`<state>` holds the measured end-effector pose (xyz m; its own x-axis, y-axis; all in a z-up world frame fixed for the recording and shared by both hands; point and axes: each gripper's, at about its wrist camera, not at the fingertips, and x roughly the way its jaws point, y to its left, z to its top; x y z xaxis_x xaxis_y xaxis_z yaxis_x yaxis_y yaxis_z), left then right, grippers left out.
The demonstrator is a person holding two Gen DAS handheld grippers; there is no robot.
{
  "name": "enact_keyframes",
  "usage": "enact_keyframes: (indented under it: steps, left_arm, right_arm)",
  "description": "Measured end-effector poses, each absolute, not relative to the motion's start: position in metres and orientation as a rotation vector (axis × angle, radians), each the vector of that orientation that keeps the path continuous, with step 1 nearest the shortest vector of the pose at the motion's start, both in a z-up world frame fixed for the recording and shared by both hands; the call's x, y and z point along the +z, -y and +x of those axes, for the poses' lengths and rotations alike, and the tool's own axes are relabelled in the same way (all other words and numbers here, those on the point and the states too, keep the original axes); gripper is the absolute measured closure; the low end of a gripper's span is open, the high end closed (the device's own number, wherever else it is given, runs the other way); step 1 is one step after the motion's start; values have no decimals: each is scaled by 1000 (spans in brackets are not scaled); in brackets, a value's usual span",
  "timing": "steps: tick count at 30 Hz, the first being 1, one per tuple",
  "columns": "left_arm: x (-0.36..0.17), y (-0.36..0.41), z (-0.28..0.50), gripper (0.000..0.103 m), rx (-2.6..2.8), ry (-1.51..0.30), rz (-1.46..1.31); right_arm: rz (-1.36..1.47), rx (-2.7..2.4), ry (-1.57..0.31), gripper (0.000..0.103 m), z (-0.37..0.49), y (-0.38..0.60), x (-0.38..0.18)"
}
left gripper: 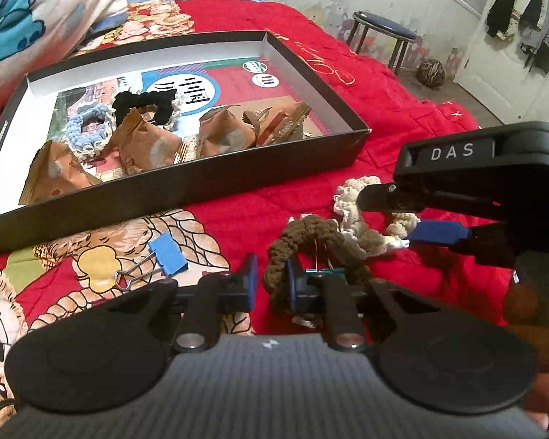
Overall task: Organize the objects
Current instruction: 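Close the left gripper on the brown braided cord while the right gripper closes on the cream scrunchie, then carry the brown cord with the left gripper while the right gripper carries the cream scrunchie over the box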
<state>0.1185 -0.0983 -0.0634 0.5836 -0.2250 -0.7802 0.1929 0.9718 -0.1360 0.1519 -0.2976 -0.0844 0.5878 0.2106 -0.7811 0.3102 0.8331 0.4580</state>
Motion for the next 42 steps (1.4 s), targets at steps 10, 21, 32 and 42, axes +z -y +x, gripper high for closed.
enact_keyframes:
  steps: [10, 21, 32, 42]
  left_arm:
    - [-62, 97, 122, 86, -234, -932, -50]
    - [-56, 93, 124, 95, -262, -912, -51]
    - [-44, 74, 128, 95, -285, -870, -132]
    - [-25, 60, 125, 95, -262, -812, -170]
  right_arm:
    - [586, -81, -944, 72, 150, 293, -83]
    - [588, -54, -944, 88, 150, 289, -83]
    - [528, -5, -861, 90, 145, 279, -65]
    - [541, 42, -809, 90, 143, 277, -53]
